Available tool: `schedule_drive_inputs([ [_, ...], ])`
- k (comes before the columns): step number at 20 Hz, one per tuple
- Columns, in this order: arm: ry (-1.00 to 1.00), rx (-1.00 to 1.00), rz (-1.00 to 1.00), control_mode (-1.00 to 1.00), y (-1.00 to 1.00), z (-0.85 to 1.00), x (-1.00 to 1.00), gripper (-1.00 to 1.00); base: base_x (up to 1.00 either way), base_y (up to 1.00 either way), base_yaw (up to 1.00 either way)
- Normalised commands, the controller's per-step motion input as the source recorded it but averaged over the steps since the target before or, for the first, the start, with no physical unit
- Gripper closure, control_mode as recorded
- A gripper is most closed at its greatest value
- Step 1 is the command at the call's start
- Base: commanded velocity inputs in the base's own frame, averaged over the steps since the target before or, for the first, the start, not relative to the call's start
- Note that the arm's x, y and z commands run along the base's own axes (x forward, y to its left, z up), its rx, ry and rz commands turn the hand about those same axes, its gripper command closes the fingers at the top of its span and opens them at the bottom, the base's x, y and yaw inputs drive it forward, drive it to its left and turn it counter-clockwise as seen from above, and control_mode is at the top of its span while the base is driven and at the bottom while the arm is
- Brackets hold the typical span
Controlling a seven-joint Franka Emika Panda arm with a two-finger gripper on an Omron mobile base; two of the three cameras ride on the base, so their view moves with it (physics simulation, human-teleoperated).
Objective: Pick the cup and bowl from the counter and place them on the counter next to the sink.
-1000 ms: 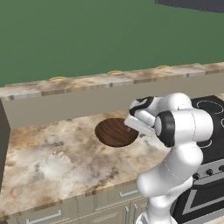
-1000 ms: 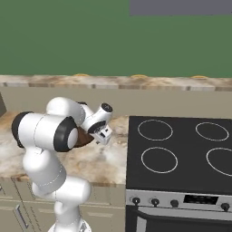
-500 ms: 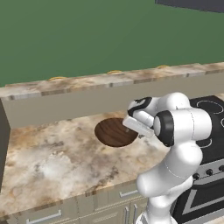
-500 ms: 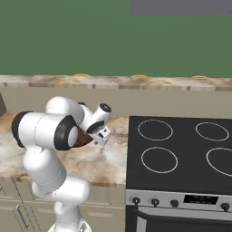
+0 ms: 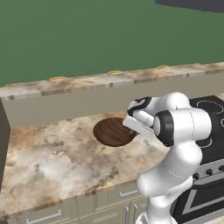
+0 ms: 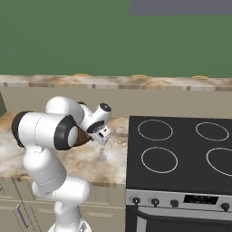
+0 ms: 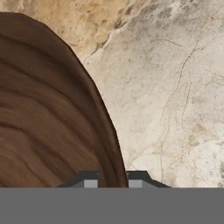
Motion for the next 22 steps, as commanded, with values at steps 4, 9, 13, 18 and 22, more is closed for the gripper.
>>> schedule_drive_inputs([
  [4, 0.0, 0.0, -0.01, -1.0, 0.0, 0.0, -0.02, 1.0, 0.0, 0.0, 0.0],
  [9, 0.0, 0.0, -0.07, -1.0, -0.18, 0.08, -0.14, 1.0, 0.0, 0.0, 0.0],
  [13, 0.0, 0.01, -0.16, -1.0, -0.5, 0.26, -0.35, 1.0, 0.0, 0.0, 0.0],
  [18, -0.01, 0.02, -0.08, -1.0, -0.28, 0.42, -0.45, 1.0, 0.0, 0.0, 0.0],
  [22, 0.0, 0.02, -0.01, -1.0, -0.09, 0.43, -0.39, 1.0, 0.0, 0.0, 0.0],
])
